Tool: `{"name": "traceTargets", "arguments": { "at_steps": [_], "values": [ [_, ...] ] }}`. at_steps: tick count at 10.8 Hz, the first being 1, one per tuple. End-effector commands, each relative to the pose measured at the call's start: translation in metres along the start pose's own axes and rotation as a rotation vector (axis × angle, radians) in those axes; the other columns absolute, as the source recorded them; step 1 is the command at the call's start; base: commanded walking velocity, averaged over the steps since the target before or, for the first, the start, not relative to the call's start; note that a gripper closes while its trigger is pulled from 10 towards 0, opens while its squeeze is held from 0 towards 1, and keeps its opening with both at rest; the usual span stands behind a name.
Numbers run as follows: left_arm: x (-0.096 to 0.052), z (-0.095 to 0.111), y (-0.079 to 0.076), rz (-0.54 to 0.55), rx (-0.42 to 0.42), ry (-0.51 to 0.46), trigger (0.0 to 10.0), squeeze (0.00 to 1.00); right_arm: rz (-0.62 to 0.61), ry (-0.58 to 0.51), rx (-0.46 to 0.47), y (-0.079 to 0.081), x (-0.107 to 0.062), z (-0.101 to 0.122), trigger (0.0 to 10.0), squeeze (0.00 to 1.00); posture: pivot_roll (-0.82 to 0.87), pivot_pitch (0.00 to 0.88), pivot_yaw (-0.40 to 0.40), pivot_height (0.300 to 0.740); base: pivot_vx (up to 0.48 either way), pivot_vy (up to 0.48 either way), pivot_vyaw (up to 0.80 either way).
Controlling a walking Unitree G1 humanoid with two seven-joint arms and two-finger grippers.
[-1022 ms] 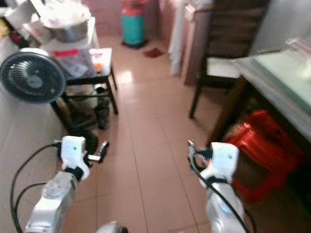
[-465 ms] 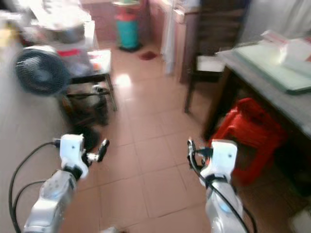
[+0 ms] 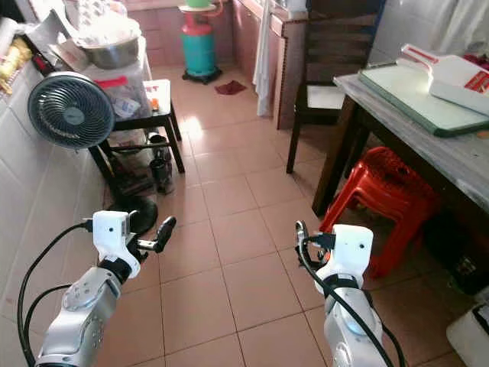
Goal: Setting the table
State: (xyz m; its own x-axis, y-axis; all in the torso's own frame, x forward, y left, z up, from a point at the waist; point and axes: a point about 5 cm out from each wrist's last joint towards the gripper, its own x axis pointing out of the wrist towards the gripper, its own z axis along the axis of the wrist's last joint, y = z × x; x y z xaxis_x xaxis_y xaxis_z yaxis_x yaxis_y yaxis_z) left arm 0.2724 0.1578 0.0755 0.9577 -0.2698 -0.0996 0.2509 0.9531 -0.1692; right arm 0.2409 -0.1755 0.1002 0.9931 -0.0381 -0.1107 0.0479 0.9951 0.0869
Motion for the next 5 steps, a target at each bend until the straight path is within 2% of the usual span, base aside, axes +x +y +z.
{"name": "traceTargets", "arguments": {
  "at_steps": [1,2,5],
  "values": [
    [0.0013,0.0024,-0.0002,-0.014,-0.005,-0.001,10.0,0.0,-0.01,0.007,-0.006,-0.0023,-0.001,0.0002,10.0,0.0,0.02,0.082,0.027,0.74,0.0,0.0,-0.8],
    [0.0014,0.0024,-0.0005,-0.019,-0.01,-0.002,10.0,0.0,-0.009,0.006,-0.007,-0.0017,-0.0013,0.0003,10.0,0.0,0.02,0.081,0.027,0.74,0.0,0.0,-0.8],
    [0.0032,0.0059,-0.0006,-0.023,-0.017,-0.023,10.0,0.0,-0.007,0.004,-0.005,-0.0021,-0.0021,0.0007,10.0,0.0,0.01,0.082,0.025,0.74,0.0,0.0,-0.5]
  ]
}}
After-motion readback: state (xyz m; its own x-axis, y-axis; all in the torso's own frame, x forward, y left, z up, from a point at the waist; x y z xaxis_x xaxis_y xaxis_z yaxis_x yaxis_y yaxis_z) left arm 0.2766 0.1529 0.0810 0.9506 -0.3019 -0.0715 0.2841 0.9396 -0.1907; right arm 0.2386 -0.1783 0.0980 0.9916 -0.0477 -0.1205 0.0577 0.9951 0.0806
